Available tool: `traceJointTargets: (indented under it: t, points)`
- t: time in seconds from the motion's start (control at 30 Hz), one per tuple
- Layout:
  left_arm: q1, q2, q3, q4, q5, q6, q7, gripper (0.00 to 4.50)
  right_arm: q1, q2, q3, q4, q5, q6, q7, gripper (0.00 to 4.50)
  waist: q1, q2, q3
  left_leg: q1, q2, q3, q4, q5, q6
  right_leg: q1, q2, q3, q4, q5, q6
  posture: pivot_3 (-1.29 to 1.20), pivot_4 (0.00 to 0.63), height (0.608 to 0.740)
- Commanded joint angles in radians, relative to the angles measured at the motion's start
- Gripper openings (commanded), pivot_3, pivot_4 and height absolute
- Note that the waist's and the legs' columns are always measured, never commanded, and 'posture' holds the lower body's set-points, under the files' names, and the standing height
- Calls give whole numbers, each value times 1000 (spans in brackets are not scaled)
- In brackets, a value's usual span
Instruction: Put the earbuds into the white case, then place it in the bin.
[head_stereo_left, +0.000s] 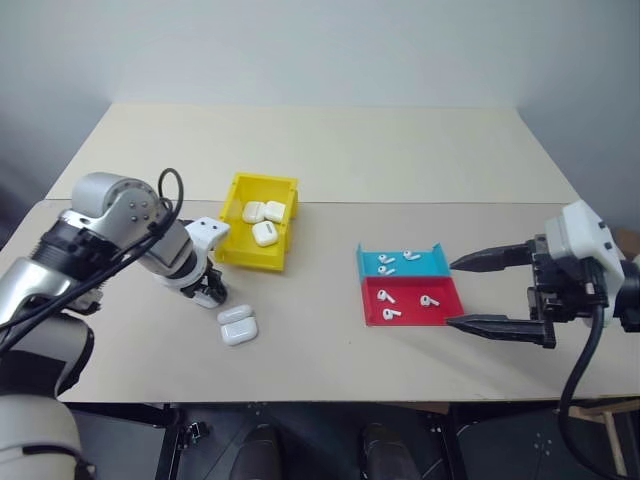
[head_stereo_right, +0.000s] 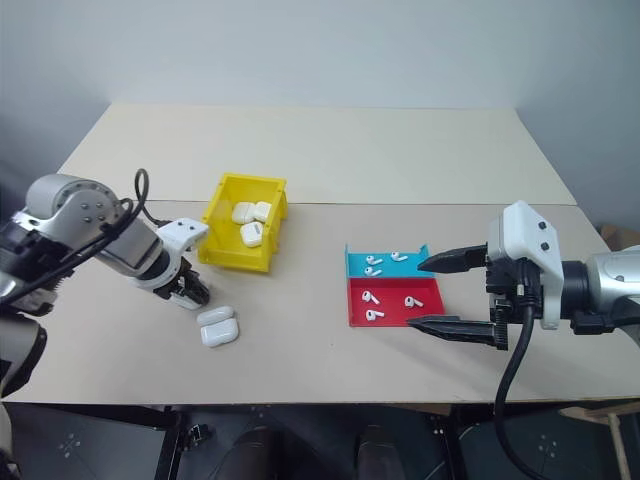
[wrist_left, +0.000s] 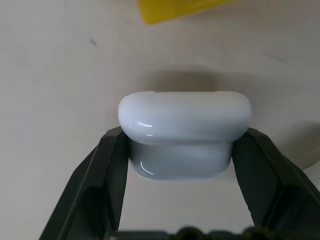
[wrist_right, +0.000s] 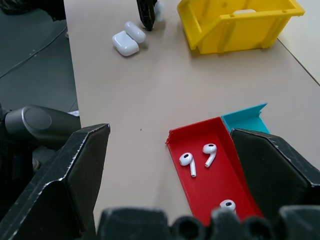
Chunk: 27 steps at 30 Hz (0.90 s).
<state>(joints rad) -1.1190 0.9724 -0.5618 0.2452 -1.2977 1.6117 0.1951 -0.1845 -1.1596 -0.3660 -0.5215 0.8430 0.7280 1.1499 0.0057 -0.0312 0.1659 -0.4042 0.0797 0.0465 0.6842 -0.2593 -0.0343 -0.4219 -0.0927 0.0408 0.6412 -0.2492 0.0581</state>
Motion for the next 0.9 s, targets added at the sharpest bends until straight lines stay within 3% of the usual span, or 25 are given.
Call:
traceJointTargets:
  t: [0.03,0.13,0.2,0.3,0.43,0.57,0.67,0.9]
  points:
    - [13,54,178,-146,59,-8,-42,2784,-10,13,-10,-12,-10,-29,-9,4500,4,0,0,0,0,0,0,0,0,0,0,0,0,0,0,0,150,740]
    - [79,113,326,-274,112,-78,-137,2784,-14,34,-4,-13,-21,-41,-19,4500,4,0,0,0,0,0,0,0,-1,0,0,0,0,0,0,0,150,740]
    - [194,143,459,-397,175,-239,-213,2784,-9,53,-2,-14,-35,-53,-30,4500,0,0,0,0,0,1,0,1,-2,0,0,0,0,0,0,0,150,740]
    - [377,125,664,-524,252,-508,-409,2784,-5,82,7,-19,-51,-69,-51,4500,4,0,0,3,0,2,-2,2,-4,1,-1,0,-1,0,0,0,150,740]
    - [455,57,784,-532,231,-665,-670,2784,-11,109,19,-33,-57,-81,-71,4500,14,0,0,2,0,2,-1,2,-3,2,-1,0,0,0,0,0,150,740]
    - [524,-24,795,-552,336,-891,-894,2784,-16,124,30,-40,-64,-90,-84,4500,13,1,0,3,0,2,-2,2,-3,2,-1,0,-1,0,0,0,150,740]
    - [554,-161,804,-528,391,-1114,-1063,2784,-24,131,46,-44,-78,-108,-91,4500,11,1,-1,3,0,2,-2,1,-3,2,-1,0,-1,0,0,0,150,740]
    - [507,-235,720,-423,380,-1196,-1465,2784,-76,136,102,-19,-116,-132,-93,4500,5,1,-1,2,0,2,-1,1,-1,2,0,0,-1,0,0,0,150,740]
